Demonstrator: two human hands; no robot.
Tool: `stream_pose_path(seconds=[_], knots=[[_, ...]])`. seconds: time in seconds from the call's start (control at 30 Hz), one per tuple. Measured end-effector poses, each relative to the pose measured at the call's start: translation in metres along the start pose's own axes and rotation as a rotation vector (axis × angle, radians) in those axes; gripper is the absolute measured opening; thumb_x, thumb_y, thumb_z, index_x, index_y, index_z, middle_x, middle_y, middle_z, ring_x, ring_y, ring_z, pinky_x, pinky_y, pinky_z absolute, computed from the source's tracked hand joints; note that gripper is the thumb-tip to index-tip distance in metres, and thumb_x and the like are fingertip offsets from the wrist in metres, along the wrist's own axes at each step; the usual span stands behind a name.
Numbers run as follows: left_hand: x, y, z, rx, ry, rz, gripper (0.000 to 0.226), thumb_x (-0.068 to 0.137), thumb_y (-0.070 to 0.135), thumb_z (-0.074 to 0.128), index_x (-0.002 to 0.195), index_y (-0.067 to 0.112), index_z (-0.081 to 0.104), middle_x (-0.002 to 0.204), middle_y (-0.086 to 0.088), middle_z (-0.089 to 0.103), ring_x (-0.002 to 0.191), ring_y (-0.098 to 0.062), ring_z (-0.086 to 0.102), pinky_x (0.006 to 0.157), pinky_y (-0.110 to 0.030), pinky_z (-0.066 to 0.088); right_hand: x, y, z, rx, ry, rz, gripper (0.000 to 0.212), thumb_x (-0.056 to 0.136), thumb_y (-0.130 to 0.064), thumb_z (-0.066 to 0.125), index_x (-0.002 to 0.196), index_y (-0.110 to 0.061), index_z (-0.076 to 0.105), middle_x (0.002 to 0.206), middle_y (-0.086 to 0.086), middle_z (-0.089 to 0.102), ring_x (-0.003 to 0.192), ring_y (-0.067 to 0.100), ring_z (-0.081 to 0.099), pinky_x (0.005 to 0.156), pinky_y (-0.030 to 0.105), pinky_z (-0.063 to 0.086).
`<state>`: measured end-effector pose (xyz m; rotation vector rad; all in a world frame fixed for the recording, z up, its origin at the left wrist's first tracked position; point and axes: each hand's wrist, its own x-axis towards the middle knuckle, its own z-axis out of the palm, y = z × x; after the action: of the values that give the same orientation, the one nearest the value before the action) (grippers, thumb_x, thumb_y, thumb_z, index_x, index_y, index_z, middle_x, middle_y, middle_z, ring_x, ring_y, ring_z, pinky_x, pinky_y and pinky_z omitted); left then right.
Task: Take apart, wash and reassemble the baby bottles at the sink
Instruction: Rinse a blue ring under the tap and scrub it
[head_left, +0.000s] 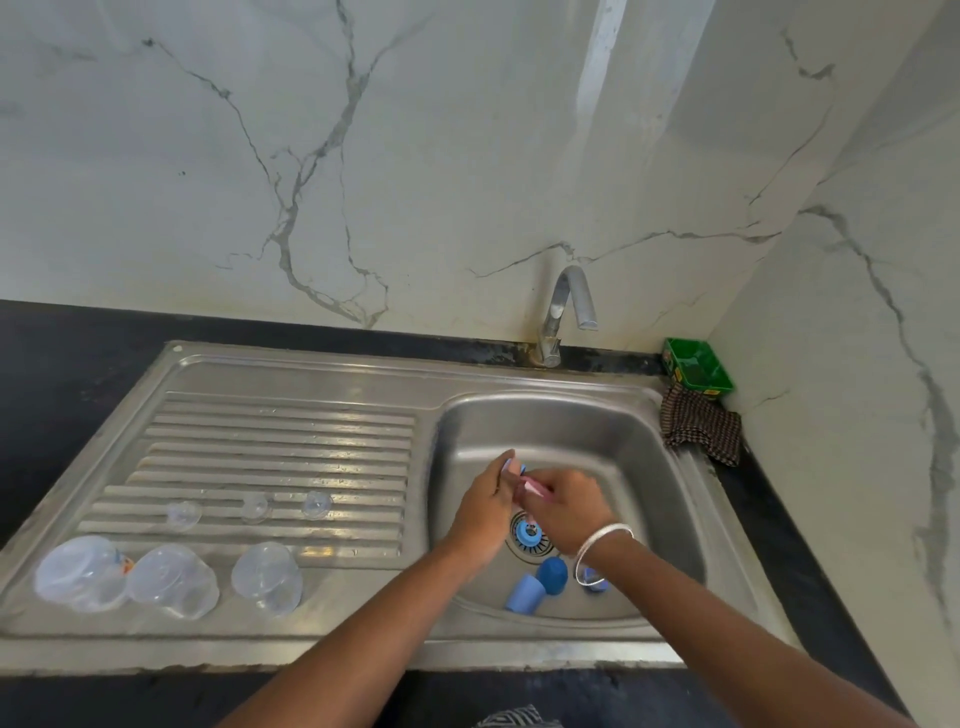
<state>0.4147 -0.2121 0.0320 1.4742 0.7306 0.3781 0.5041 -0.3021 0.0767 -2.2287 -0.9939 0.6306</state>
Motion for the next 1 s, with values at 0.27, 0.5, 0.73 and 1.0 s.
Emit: stream_pose_path(seconds=[0.27, 0.5, 0.73, 1.0], knots=[[0.005, 0.008, -0.002, -0.186, 0.020, -0.009, 0.030, 0.107, 0.034, 0.039, 0.101, 0.014, 0.061, 0.076, 0.005, 0.062, 0.064, 0.000, 0.059, 0.060, -0.014, 0.044, 0.008, -0.014, 0.002, 0.579, 0.005, 0.169, 0.023, 0.093, -0.028, 0.062, 0.081, -0.011, 0.071, 0.066, 0.011, 0.065, 0.046, 0.014, 0.049, 0.046, 0.028, 0.040], [0.006, 0.013, -0.012, -0.700, 0.096, -0.342, 0.032, 0.103, 0.032, 0.051, 0.088, 0.009, 0.066, 0.067, -0.003, 0.062, 0.058, -0.008, 0.050, 0.053, -0.017, 0.043, 0.009, 0.030, -0.020, -0.188, 0.025, -0.349, 0.038, 0.082, -0.040, 0.065, 0.117, -0.053, 0.061, 0.087, -0.020, 0.068, 0.076, 0.001, 0.061, 0.069, 0.025, 0.049], [-0.005, 0.007, -0.006, -0.280, 0.006, -0.254, 0.023, 0.082, 0.036, 0.049, 0.080, 0.014, 0.055, 0.068, -0.007, 0.045, 0.052, -0.010, 0.032, 0.049, -0.023, 0.025, 0.012, 0.031, -0.021, -0.122, 0.180, -0.358, 0.035, 0.090, -0.048, 0.056, 0.123, -0.039, 0.062, 0.109, -0.013, 0.070, 0.097, 0.009, 0.066, 0.083, 0.035, 0.054], [-0.012, 0.004, -0.015, -0.312, -0.068, 0.074, 0.018, 0.099, 0.020, 0.049, 0.098, 0.015, 0.066, 0.068, 0.011, 0.063, 0.058, 0.001, 0.046, 0.058, -0.016, 0.036, 0.010, 0.037, -0.014, 0.001, 0.208, -0.309, 0.036, 0.087, -0.056, 0.052, 0.114, -0.037, 0.066, 0.098, -0.015, 0.070, 0.084, 0.006, 0.065, 0.076, 0.040, 0.054]])
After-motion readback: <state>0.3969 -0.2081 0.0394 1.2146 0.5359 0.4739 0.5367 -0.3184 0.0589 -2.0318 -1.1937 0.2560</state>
